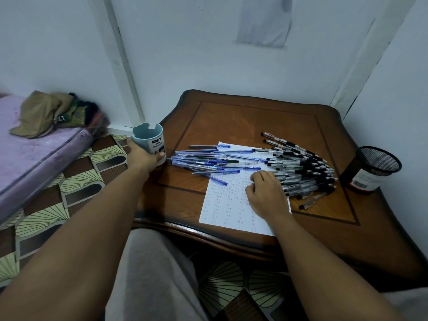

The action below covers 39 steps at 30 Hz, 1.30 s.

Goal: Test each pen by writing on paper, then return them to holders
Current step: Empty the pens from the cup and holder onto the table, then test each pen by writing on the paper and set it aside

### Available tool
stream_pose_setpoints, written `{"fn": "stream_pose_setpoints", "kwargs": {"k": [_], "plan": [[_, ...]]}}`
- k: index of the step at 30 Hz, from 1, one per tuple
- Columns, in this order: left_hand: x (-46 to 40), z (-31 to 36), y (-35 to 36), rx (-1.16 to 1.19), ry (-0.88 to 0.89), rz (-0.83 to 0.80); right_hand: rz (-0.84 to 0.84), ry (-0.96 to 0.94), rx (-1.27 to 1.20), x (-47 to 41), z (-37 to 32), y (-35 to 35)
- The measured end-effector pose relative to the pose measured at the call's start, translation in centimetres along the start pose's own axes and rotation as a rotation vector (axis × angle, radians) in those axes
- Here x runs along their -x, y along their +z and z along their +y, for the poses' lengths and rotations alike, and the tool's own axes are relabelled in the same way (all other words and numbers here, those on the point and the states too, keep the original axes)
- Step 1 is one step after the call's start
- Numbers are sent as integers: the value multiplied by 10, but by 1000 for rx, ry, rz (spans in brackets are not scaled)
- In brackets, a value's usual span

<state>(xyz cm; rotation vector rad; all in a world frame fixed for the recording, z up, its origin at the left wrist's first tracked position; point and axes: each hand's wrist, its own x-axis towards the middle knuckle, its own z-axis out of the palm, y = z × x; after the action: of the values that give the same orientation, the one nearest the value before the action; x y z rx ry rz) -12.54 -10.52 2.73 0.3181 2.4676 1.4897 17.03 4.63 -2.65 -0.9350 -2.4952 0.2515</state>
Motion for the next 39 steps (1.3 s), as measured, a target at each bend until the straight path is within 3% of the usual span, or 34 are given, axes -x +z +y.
{"fn": "stream_pose_setpoints", "kwargs": {"k": [6,12,14,17,20,23,31,39], "plan": [[16,7,0,-73,97,83,-9,13,1,1,0,-1],[51,30,15,-558,618,197,-86,40,-62,-5,0,-14],[58,33,27,-675,772,146,-99,47,-84,-5,0,-22],[67,35,52,-871,945,-58,3,50,-75,-3,6,-32],[76,37,79,-979,956,-278,56,49,15,-6,19,-39],[86,44,107,-964,959,-400,14,54,105,-16,32,-48],[92,52,170,-939,969,-520,-291,25,310,-68,49,-47],[63,42,170,-1006,924,-616,-531,17,390,-86,71,-39]]}}
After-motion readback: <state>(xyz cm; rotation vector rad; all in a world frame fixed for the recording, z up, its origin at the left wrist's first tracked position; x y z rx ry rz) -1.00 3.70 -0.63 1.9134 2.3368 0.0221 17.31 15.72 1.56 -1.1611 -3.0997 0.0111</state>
